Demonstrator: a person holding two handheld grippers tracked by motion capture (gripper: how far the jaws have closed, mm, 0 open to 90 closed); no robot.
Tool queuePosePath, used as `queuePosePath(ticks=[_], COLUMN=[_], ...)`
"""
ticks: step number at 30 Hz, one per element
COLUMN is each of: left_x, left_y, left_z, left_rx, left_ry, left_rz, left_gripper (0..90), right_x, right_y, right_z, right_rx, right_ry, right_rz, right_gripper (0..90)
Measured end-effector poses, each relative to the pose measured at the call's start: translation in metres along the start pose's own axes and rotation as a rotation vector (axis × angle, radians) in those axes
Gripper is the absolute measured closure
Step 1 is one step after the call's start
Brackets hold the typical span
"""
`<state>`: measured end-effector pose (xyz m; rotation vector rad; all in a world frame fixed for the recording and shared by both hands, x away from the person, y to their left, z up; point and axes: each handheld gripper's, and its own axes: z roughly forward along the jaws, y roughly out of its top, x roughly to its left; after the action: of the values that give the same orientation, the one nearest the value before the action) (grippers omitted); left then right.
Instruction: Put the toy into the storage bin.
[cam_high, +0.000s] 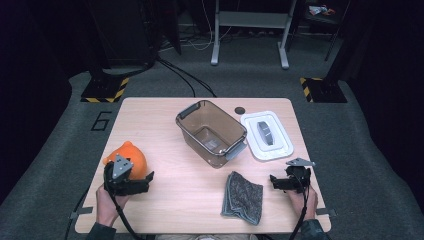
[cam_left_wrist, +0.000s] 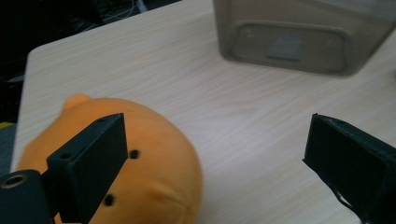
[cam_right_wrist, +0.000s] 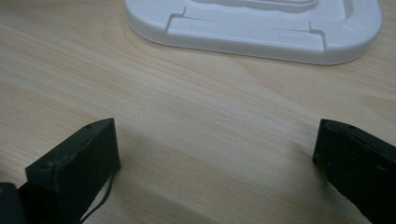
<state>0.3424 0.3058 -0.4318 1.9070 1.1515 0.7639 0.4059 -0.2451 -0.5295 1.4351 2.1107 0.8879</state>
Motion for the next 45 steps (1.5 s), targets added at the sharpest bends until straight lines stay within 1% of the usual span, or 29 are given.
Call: queuePosePath(ticks=[2,3,4,7,8,9,10,12,13,18,20,21,22,24,26,27,28,29,30,31,33,35,36,37,39,41,43,44,45], left_x=[0.009,0.014,0.017,0.028,0.032,0.036,0.04,0.047,0.05,0.059,0.059,0.059,0.058,0.055,0.052,0.05,0.049,0.048,0.047,0.047,0.046,0.042,0.041,0.038,0.037,0.037,0.038,0.039,0.038], left_y=[0.002,0.003,0.004,0.006,0.006,0.005,0.005,0.003,0.001,-0.009,-0.012,-0.013,-0.014,-0.016,-0.019,-0.02,-0.02,-0.021,-0.022,-0.023,-0.024,-0.026,-0.027,-0.028,-0.028,-0.029,-0.029,-0.029,-0.03], left_z=[-0.001,-0.001,-0.002,-0.001,0.001,0.003,0.004,0.008,0.01,0.023,0.026,0.027,0.03,0.035,0.038,0.039,0.04,0.041,0.042,0.043,0.044,0.044,0.044,0.045,0.044,0.044,0.042,0.041,0.041], left_rx=[-0.004,0.001,0.003,0.012,0.011,0.008,0.026,0.038,0.047,0.09,0.083,0.104,0.104,0.121,0.122,0.121,0.123,0.124,0.112,0.121,0.113,0.113,0.115,0.1,0.098,0.084,0.086,0.078,0.059], left_ry=[0.015,0.033,0.052,0.093,0.095,0.101,0.105,0.099,0.102,0.08,0.07,0.054,0.058,0.065,0.067,0.074,0.076,0.074,0.079,0.075,0.078,0.081,0.082,0.093,0.095,0.098,0.085,0.089,0.095], left_rz=[-0.023,-0.026,-0.038,-0.055,-0.075,-0.084,-0.091,-0.115,-0.123,-0.174,-0.193,-0.204,-0.213,-0.21,-0.215,-0.218,-0.209,-0.223,-0.228,-0.229,-0.236,-0.225,-0.213,-0.21,-0.197,-0.19,-0.189,-0.182,-0.18], left_gripper=[5.7,5.8,5.8,6.0,6.0,6.1,6.6,6.6,6.9,8.9,9.9,10.6,11.4,11.7,14.1,15.3,17.4,19.9,22.9,26.3,32.6,38.6,41.4,43.6,47.2,49.8,51.7,52.8,54.0], right_x=[0.0,0.0,0.0,0.0,0.0,0.0,0.0,0.0,0.0,0.0,0.0,0.0,0.0,0.0,0.0,0.0,0.0,0.0,0.0,0.0,0.0,0.0,0.0,0.0,0.0,0.0,0.0,0.0,0.0], right_y=[0.0,0.0,0.0,0.0,0.0,0.0,0.0,0.0,0.0,0.0,0.0,0.0,0.0,0.0,0.0,0.0,0.0,0.0,0.0,0.0,0.0,0.0,0.0,0.0,0.0,0.0,0.0,0.0,0.0], right_z=[0.0,0.0,0.0,0.0,0.0,0.0,0.0,0.0,0.0,0.0,0.0,0.0,0.0,0.0,0.0,0.0,0.0,0.0,0.0,0.0,0.0,0.0,0.0,0.0,0.0,0.0,0.0,0.0,0.0], right_rx=[0.002,0.0,0.0,0.0,0.0,0.001,0.003,0.001,0.003,0.004,0.003,0.003,0.003,0.003,0.003,0.003,0.003,0.003,0.003,0.003,0.003,-0.001,0.001,0.002,0.003,0.003,0.0,0.002,0.003], right_ry=[0.001,0.0,0.0,0.0,0.0,0.0,0.002,0.0,0.002,0.002,0.002,0.002,0.002,0.002,0.002,0.002,0.002,0.002,0.002,0.002,0.002,0.0,0.001,0.002,0.002,0.002,0.001,0.002,0.002], right_rz=[0.0,0.0,0.0,0.0,0.0,0.0,-0.001,0.0,-0.001,-0.001,-0.002,-0.001,-0.002,-0.002,-0.001,-0.001,-0.001,-0.001,-0.001,-0.001,-0.001,0.0,-0.001,-0.001,-0.001,-0.002,-0.001,-0.001,-0.002], right_gripper=[0.0,0.0,0.0,0.0,0.0,0.0,0.0,0.0,0.0,0.0,0.0,0.0,0.0,0.0,0.0,0.0,0.0,0.0,0.0,0.0,0.0,0.0,0.0,0.0,0.0,0.0,0.0,0.0,0.0])
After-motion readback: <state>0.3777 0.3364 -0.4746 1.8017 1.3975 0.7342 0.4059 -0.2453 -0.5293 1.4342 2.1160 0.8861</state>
